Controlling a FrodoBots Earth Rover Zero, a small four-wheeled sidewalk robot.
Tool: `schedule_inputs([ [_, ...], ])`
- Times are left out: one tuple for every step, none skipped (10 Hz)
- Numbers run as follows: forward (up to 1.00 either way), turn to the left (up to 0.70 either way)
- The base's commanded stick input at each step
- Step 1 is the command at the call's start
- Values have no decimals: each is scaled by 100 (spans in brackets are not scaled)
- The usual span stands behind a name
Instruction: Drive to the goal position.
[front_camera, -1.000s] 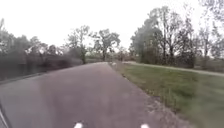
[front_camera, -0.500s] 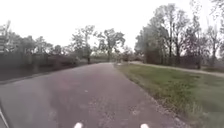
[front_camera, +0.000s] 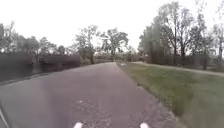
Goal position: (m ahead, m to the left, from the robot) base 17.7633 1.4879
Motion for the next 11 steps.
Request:
schedule_inputs([
  [100, 40],
  [100, 0],
  [100, 0],
  [100, 0],
  [100, 0],
  [100, 0],
  [100, 0],
  [100, 0],
  [100, 0],
  [100, 0],
  [100, 0],
])
